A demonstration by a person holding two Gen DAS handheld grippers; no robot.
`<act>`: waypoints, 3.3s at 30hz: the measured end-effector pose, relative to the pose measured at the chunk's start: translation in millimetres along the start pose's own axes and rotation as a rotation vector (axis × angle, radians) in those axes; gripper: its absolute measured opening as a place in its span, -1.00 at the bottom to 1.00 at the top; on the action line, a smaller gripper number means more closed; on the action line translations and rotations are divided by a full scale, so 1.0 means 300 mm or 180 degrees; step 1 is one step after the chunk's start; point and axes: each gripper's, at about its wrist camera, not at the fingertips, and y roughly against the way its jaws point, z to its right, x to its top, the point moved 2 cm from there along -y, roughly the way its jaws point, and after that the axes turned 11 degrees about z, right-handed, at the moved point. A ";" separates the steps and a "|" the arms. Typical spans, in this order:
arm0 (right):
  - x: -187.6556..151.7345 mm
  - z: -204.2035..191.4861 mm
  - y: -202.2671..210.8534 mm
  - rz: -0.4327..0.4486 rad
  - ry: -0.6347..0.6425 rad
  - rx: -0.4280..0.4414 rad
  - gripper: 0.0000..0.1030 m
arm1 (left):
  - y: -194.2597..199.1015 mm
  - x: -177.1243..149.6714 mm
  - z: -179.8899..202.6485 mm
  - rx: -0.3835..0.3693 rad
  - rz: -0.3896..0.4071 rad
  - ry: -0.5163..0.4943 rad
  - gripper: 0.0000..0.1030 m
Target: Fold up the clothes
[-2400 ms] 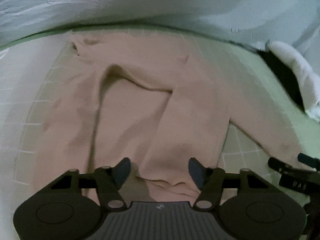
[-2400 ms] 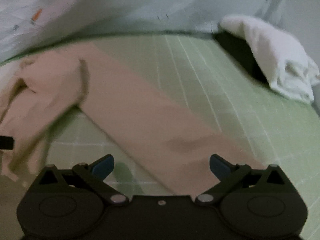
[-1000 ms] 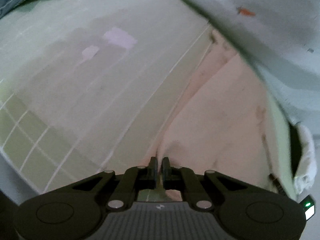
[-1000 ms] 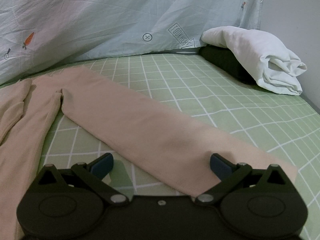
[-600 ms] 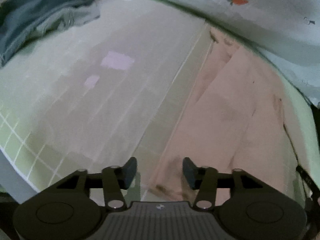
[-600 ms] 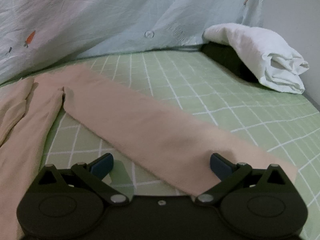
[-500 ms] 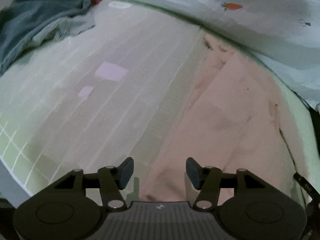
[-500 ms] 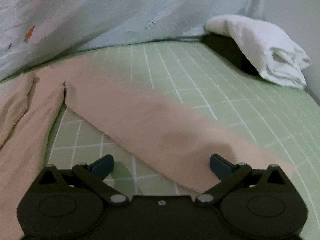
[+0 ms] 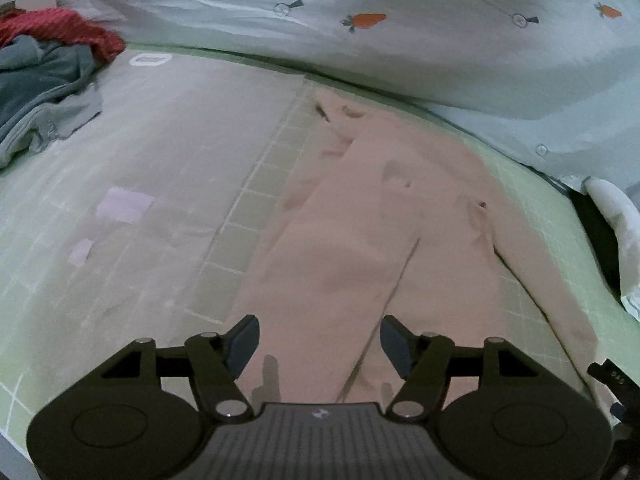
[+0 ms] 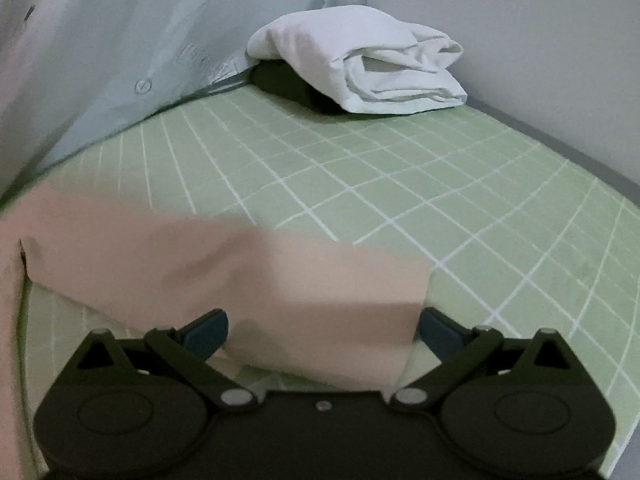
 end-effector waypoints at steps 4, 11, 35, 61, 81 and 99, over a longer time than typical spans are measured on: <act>-0.011 -0.035 -0.003 -0.0049 0.0184 0.0117 0.99 | -0.009 0.001 0.000 0.0044 -0.0017 -0.0041 0.31; 0.024 -0.090 0.010 -0.0082 0.0352 0.0605 -0.54 | -0.015 0.009 -0.027 0.0101 -0.0028 -0.0028 0.31; 0.015 -0.559 0.344 0.0026 0.0623 0.2464 0.98 | 0.003 0.066 -0.144 0.0221 0.0036 -0.0059 0.31; 0.052 -0.372 0.039 -0.0183 0.0566 0.1277 0.99 | -0.377 0.104 0.159 -0.0526 -0.0627 -0.0629 0.00; -0.027 -0.412 0.009 -0.0396 0.0974 0.1179 1.00 | -0.237 0.450 -0.088 -0.0607 0.0296 -0.0111 -0.91; -0.009 -0.440 0.086 -0.0223 0.0921 0.1222 0.99 | -0.239 0.335 -0.282 0.0349 0.0085 0.0130 0.13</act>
